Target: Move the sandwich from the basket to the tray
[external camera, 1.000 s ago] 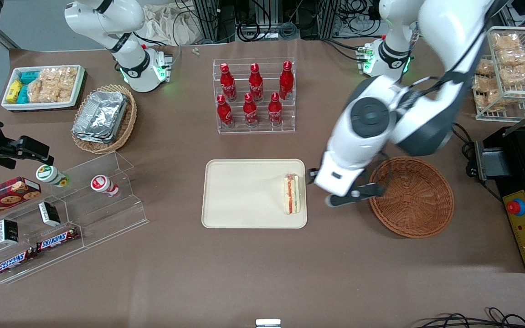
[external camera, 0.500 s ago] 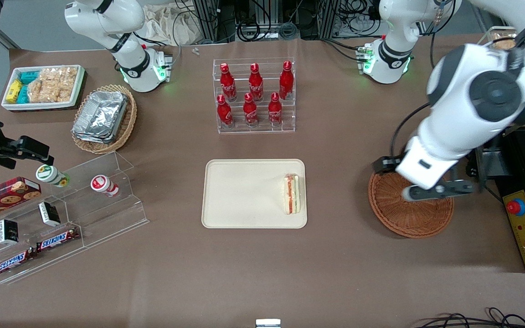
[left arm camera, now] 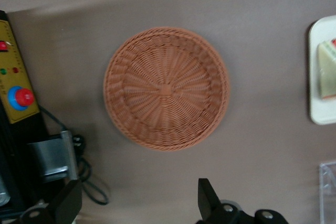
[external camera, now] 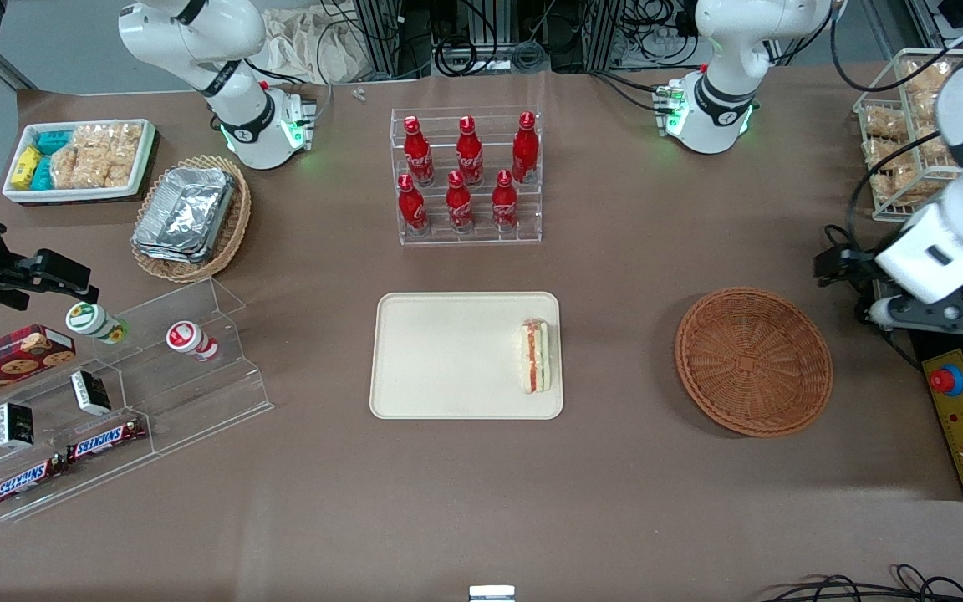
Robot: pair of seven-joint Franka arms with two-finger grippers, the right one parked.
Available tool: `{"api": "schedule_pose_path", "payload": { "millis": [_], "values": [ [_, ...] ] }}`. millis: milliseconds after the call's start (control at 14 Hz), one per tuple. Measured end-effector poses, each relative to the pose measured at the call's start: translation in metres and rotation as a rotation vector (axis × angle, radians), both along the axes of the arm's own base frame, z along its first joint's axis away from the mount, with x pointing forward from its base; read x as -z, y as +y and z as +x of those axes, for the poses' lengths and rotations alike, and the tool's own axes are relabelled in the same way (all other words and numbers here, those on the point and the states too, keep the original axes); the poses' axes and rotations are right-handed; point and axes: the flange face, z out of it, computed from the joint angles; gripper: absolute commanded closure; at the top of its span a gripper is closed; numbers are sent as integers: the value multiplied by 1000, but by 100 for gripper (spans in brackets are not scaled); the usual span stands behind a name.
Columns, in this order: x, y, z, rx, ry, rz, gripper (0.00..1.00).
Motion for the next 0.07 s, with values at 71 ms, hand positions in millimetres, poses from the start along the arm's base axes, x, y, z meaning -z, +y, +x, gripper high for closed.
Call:
{"api": "schedule_pose_path", "payload": {
  "millis": [71],
  "values": [
    [-1,12,-2,21,7,2,1]
  ]
}}
